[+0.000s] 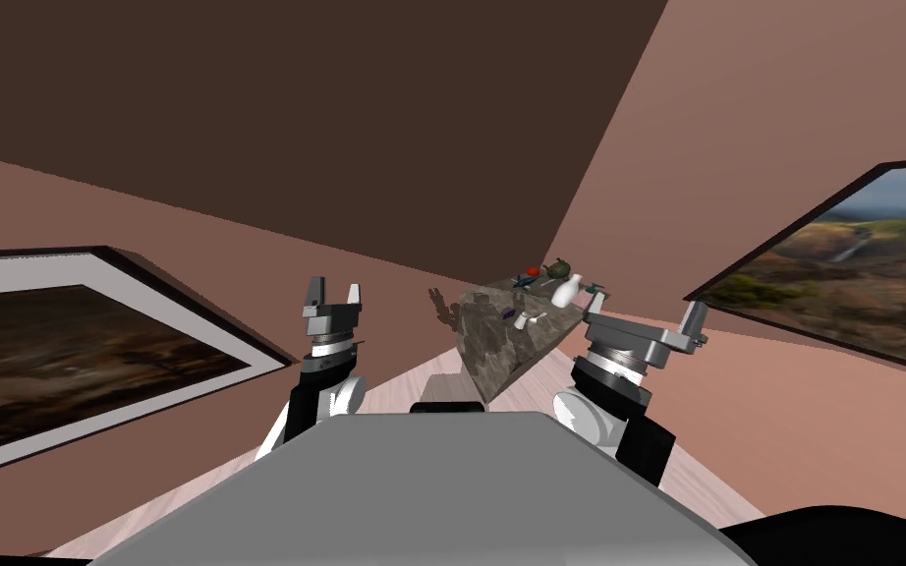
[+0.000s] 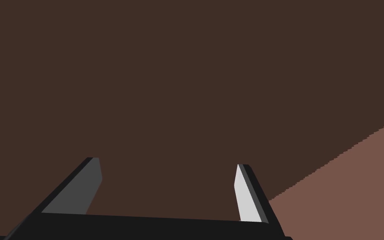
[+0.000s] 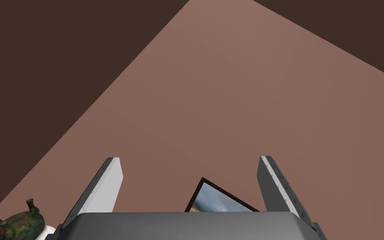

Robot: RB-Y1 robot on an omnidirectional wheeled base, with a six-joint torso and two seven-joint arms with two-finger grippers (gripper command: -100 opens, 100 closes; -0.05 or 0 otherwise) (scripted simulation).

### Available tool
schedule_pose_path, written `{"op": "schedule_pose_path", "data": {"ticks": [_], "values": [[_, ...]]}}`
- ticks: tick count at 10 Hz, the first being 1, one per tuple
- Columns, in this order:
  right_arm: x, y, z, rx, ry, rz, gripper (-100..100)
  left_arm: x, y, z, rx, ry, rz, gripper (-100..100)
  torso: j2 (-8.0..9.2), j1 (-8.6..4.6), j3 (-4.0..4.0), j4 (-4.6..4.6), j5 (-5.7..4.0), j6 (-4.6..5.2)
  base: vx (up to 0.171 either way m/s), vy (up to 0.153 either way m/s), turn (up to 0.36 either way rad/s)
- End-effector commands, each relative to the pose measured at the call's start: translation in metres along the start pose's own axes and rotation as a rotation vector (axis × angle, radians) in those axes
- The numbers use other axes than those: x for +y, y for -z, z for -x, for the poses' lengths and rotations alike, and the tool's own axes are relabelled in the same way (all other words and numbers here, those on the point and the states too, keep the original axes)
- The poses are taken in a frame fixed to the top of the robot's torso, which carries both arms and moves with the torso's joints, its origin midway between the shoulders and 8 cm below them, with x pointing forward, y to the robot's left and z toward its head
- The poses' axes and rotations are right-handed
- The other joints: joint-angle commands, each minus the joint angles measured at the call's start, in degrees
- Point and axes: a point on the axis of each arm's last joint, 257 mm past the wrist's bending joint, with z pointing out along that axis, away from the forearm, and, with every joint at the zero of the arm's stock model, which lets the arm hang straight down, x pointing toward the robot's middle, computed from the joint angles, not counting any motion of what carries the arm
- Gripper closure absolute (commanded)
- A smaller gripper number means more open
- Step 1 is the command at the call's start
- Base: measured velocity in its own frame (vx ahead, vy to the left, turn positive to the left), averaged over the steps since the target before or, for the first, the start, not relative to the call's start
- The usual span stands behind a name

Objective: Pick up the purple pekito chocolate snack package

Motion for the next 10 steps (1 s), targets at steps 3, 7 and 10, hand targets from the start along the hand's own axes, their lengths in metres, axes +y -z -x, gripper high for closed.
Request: {"op": "schedule_pose_path", "data": {"ticks": [3, 7, 10], "values": [[0.012, -0.001, 0.021, -0.068, -0.052, 0.037, -100, 0.000, 0.000, 0.000, 0.000, 0.000, 0.000, 0, -0.01, 0.03, 0.00, 0.00, -0.01, -0.04, 0.019, 0.050, 0.100], [0.023, 0.001, 0.047, -0.154, -0.119, 0.074, -100, 0.000, 0.000, 0.000, 0.000, 0.000, 0.000, 0, -0.01, 0.03, 0.00, 0.00, 0.00, -0.04, 0.020, 0.053, 0.068], [0.034, 0.004, 0.067, -0.218, -0.160, 0.114, -100, 0.000, 0.000, 0.000, 0.000, 0.000, 0.000, 0, 0.05, -0.12, 0.02, 0.01, -0.03, 0.00, 0.011, 0.039, 0.061]]}}
